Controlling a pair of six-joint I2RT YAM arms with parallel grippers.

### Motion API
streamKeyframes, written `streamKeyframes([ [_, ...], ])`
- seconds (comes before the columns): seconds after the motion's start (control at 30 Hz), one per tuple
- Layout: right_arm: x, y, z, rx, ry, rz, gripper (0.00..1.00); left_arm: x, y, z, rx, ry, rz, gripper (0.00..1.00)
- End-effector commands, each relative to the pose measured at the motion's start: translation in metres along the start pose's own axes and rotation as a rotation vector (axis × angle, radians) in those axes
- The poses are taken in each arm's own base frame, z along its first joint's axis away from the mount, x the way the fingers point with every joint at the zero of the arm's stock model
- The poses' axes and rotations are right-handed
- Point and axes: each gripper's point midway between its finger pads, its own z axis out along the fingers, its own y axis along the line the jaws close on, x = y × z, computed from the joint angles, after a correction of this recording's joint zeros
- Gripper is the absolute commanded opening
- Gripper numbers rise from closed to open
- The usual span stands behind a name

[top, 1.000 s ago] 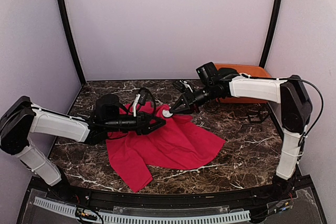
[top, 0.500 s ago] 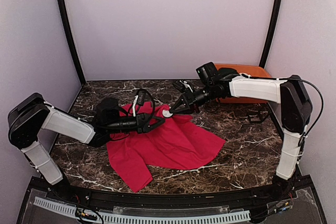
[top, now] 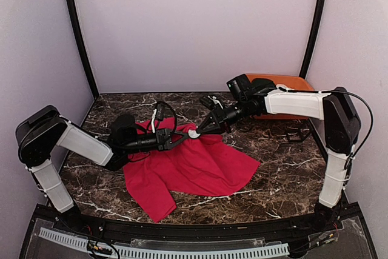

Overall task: Pin the brooch onto the clothing
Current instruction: Cross the brooch on the flattened clothing.

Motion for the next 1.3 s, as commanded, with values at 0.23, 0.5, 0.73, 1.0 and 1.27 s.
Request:
streamKeyframes([
  [0.23,0.005,0.025,-0.002,-0.052,0.006,-0.082,0.00,-0.011,-0.007,0.008,0.092,-0.029,-0.035,0.27],
  [0.5,0.008,0.020,-0.001,-0.041,0.014,-0.091,0.00,-0.018,-0.014,0.006,0.155,-0.056,-0.069,0.30],
  [0.73,0.011,0.017,0.000,-0.035,0.020,-0.106,0.00,-0.021,-0.013,0.006,0.191,-0.075,-0.116,0.30],
  [1.0,0.014,0.009,0.002,-0.016,0.031,-0.098,0.00,-0.027,-0.015,0.008,0.230,-0.085,-0.138,0.32],
  [1.27,0.015,0.007,0.003,-0.009,0.034,-0.100,0.00,-0.034,-0.021,0.010,0.254,-0.087,-0.141,0.40],
])
